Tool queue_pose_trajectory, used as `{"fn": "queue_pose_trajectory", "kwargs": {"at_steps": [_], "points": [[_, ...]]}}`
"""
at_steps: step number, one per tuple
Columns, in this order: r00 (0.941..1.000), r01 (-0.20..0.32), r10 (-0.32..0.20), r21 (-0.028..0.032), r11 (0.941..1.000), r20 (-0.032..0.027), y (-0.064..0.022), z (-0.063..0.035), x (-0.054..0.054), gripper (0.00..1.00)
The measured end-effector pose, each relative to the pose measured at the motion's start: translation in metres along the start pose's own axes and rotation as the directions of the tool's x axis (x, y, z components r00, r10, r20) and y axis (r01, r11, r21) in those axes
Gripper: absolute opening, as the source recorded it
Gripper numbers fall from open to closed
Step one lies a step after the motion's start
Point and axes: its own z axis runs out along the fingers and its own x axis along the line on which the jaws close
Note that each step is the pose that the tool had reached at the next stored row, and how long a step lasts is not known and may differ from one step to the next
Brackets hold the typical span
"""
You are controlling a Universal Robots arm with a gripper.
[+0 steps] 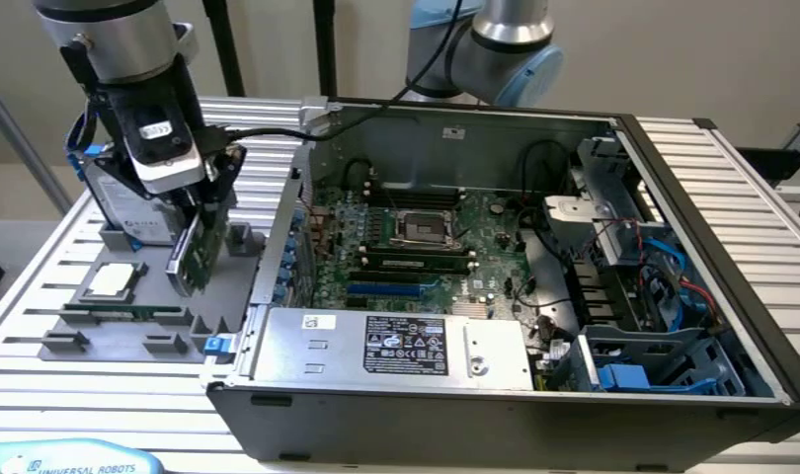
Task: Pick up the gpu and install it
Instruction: 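Pick up the gpu and move the gpu toward the slot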
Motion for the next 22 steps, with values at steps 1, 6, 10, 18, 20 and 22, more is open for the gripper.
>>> {"fn": "queue_pose_trajectory", "kwargs": {"at_steps": [1,6,10,18,20,22], "points": [[1.0,0.0,0.0,-0.0001,1.0,0.0001,0.0002,-0.0045,0.0,0.27],[1.0,0.002,-0.002,0.0,1.0,0.0,0.0006,-0.027,-0.005,0.27],[1.0,0.003,-0.003,0.0,1.0,-0.0001,-0.0004,-0.0451,-0.013,0.27],[1.0,0.003,-0.003,-0.0001,1.0,-0.0041,-0.0071,-0.0813,-0.045,0.27],[1.0,0.002,-0.002,-0.0001,1.0,-0.0057,-0.0089,-0.0906,-0.055,0.27],[1.0,0.002,-0.002,0.0,1.0,-0.0073,-0.0106,-0.0996,-0.064,0.27]]}}
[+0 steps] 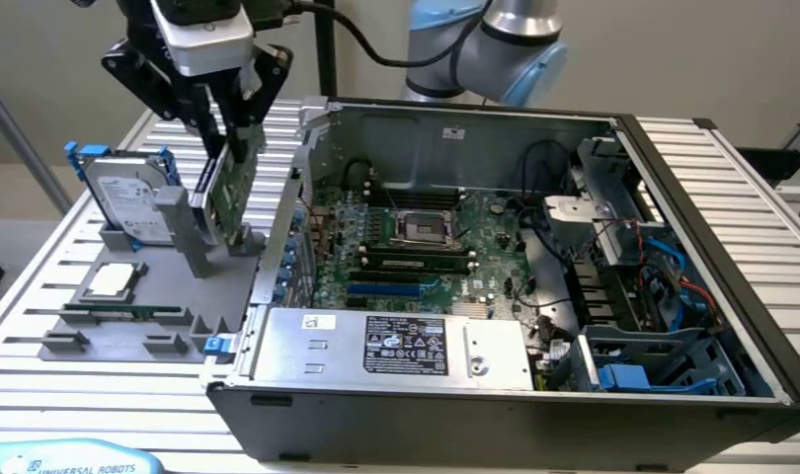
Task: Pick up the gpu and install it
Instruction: 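Pick up the gpu and move the gpu toward the slot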
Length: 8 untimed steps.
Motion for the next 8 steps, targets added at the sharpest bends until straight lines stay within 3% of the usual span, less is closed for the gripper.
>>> {"fn": "queue_pose_trajectory", "kwargs": {"at_steps": [5,8], "points": [[1.0,0.0,0.0,0.0001,1.0,-0.0055,-0.0016,-0.0223,-0.023,0.27],[1.0,0.0,0.0,-0.0002,1.0,-0.0076,-0.0012,-0.0282,-0.037,0.27]]}}
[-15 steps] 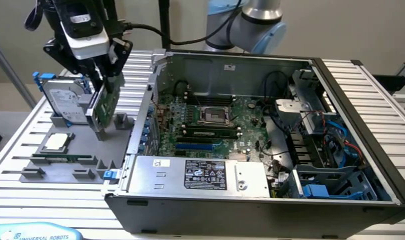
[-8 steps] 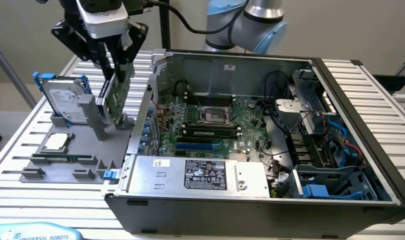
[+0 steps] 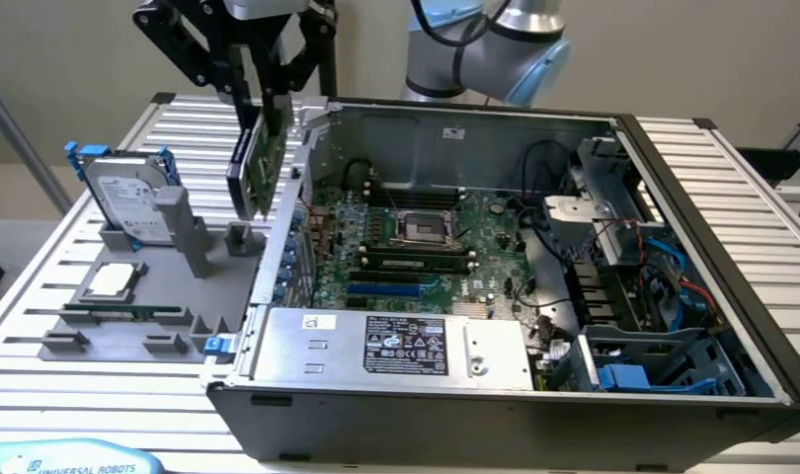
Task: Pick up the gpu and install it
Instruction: 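Pick up the gpu and move the gpu toward the slot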
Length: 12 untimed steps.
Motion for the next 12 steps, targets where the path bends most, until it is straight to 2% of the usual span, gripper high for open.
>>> {"fn": "queue_pose_trajectory", "kwargs": {"at_steps": [7,12], "points": [[1.0,0.0,0.0,0.0,1.0,-0.0005,0.0004,0.0003,-0.032,0.27],[1.0,0.0,0.0,0.0011,1.0,-0.0005,0.0012,0.0082,-0.054,0.27]]}}
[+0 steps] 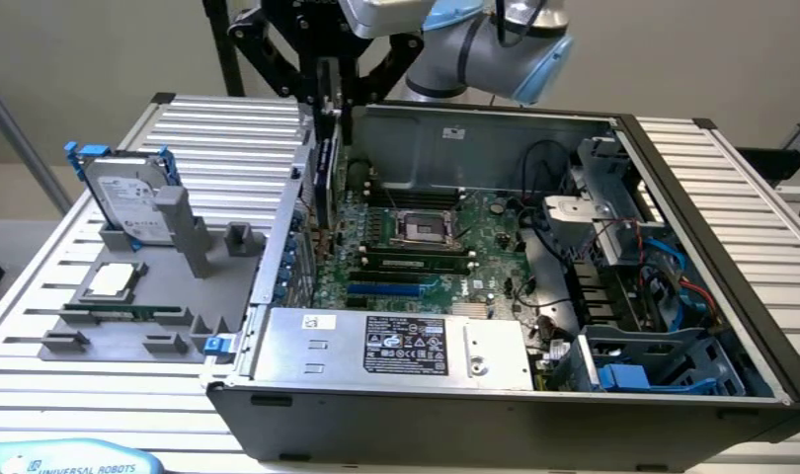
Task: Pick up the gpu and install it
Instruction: 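Pick up the gpu and move the gpu toward the slot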
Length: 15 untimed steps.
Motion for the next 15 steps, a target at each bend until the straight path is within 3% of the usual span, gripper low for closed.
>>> {"fn": "queue_pose_trajectory", "kwargs": {"at_steps": [15], "points": [[1.0,0.0,0.0,0.0029,1.0,0.0,0.0154,0.028,-0.068,0.27]]}}
